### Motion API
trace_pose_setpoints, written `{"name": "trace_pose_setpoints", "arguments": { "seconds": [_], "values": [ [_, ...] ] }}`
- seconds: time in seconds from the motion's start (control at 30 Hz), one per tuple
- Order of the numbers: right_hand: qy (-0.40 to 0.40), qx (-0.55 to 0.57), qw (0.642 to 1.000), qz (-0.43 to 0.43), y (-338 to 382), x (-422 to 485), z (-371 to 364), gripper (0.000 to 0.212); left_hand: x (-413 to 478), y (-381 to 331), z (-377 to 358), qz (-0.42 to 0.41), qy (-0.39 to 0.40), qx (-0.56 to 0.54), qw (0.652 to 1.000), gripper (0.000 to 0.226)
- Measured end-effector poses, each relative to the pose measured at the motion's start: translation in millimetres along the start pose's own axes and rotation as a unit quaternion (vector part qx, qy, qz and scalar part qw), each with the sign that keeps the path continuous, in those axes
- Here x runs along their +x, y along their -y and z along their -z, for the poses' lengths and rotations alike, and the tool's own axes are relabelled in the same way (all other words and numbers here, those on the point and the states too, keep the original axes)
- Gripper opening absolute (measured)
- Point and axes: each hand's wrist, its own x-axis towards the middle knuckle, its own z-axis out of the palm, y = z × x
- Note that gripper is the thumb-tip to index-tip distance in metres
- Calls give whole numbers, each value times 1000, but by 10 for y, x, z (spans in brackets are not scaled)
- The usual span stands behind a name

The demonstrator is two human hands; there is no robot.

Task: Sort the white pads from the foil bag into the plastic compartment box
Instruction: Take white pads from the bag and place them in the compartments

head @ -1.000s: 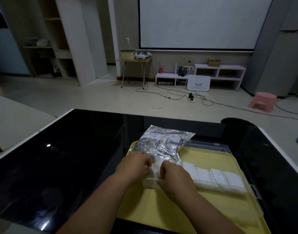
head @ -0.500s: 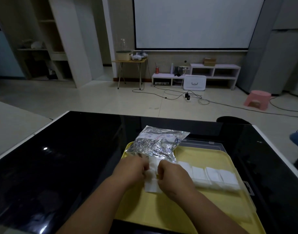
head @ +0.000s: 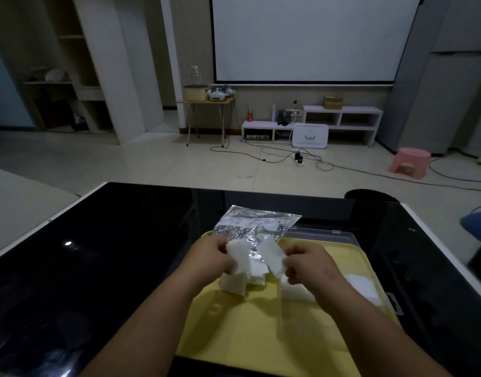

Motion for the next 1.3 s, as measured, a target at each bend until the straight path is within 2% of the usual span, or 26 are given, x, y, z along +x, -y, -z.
{"name": "trace_pose_setpoints", "arguments": {
  "seconds": [0.13, 0.3, 0.73, 1.03, 1.2, 1.3],
  "values": [
    [-1, 57, 998, -22, 25, -64, 49, 13, -45, -139, -138, 37, 29, -113, 992, 11],
    [11, 15, 1000, 2, 46, -103, 84, 3, -88, -268, -285, 30, 46, -190, 980, 9],
    [-37, -36, 998, 39, 30, -115, 98, 5, -131, -296, -355, 12, 91, -179, 980, 15],
    [-23, 25, 999, -2, 44, -114, 78, 23, -152, -315, -331, 7, 106, -190, 976, 19],
    [-40, 31, 998, 24, 33, -103, 71, 19, -149, -347, -346, 22, 87, -263, 961, 18],
    [-19, 27, 999, 41, 37, -122, 67, 18, -172, -334, -326, -5, 57, -179, 982, 22]
  ]
}}
